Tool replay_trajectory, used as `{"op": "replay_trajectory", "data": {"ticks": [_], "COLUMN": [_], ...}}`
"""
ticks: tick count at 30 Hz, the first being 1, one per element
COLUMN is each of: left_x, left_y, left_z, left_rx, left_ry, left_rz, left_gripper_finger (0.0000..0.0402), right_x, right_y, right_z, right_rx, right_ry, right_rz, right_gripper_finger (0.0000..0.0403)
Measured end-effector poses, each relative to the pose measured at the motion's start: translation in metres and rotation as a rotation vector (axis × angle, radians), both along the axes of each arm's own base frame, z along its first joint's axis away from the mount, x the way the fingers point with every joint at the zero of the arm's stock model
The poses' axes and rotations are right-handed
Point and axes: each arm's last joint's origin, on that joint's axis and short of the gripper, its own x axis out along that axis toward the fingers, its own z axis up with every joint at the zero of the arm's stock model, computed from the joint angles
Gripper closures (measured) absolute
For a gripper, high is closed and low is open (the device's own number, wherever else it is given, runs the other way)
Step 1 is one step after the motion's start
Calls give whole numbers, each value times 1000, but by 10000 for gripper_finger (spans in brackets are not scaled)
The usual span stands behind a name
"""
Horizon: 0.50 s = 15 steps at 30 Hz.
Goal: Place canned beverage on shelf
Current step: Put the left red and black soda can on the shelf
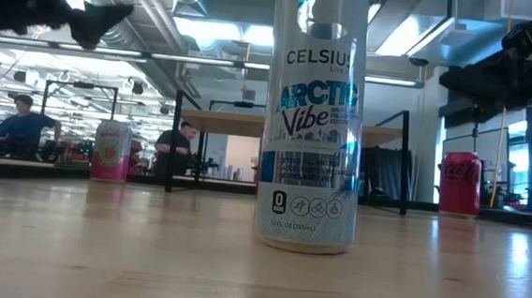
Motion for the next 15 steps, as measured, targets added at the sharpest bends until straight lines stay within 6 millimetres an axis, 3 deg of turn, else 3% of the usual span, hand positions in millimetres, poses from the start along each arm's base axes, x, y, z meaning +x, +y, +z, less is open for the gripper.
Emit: {"op": "replay_trajectory", "data": {"ticks": [7, 15], "left_x": [0, 17], "left_y": [3, 5], "left_z": [12, 30], "left_rx": [-84, -110], "left_ry": [-6, 128], "left_rz": [81, 195], "left_gripper_finger": [24, 24], "right_x": [0, -1], "right_y": [0, -3], "right_z": [0, 6], "right_rx": [138, 170], "right_ry": [-22, -90], "right_rz": [-2, -78], "right_gripper_finger": [379, 379]}}
